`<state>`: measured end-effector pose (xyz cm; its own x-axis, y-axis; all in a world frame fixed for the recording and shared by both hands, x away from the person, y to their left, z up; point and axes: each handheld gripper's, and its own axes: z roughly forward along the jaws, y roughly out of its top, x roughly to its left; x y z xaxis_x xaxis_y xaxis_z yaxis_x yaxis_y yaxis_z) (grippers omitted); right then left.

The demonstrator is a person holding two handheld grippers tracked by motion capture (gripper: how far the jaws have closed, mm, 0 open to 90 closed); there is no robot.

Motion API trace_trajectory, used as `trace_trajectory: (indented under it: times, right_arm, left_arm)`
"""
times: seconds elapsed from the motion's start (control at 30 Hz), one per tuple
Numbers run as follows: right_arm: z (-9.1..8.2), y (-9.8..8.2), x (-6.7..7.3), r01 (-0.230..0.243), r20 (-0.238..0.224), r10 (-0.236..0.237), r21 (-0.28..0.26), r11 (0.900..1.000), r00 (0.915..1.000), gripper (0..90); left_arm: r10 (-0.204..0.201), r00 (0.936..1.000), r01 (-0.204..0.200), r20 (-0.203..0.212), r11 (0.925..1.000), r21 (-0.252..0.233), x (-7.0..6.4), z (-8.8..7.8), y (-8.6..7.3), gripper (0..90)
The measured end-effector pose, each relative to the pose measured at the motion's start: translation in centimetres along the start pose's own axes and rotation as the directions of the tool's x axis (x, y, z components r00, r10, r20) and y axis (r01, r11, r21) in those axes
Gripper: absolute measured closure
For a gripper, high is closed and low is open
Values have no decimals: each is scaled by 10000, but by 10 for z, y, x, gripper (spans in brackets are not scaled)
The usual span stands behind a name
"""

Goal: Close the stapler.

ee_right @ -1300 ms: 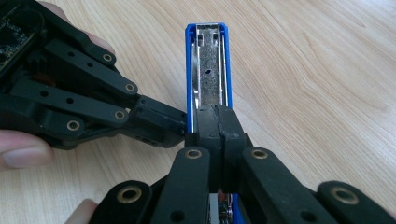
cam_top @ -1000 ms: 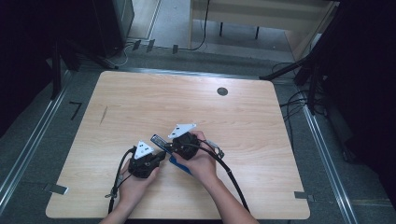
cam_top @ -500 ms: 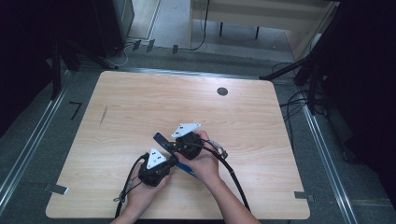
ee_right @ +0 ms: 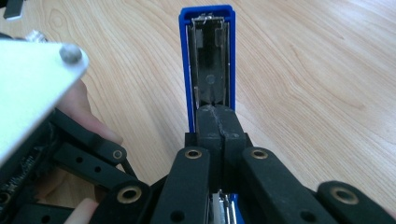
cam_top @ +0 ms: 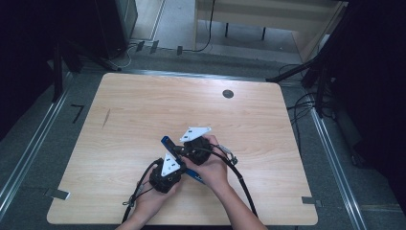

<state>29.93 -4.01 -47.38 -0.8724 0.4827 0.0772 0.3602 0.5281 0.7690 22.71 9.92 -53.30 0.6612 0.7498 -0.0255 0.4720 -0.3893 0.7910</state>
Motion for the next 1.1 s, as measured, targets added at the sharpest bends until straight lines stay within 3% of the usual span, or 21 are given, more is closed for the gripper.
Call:
trace_trajectory:
  times: [0.1, 0.43, 1.1]
  right_arm:
    - [-3, 0, 1, -6, 13, 6, -82, 10000, 10000, 900]
    - [-14, -4, 0, -7, 45, 8, -218, 9998, 10000, 900]
    - [-25, -12, -2, -84, 32, 85, -348, 9994, 10000, 900]
  left_arm:
    - [-117, 9999, 117, 87, 9999, 10, 1, 0, 0, 900]
    - [177, 9998, -177, -43, 9998, 17, -1, 0, 0, 900]
    - [139, 9999, -139, 73, 9999, -4, -1, 0, 0, 900]
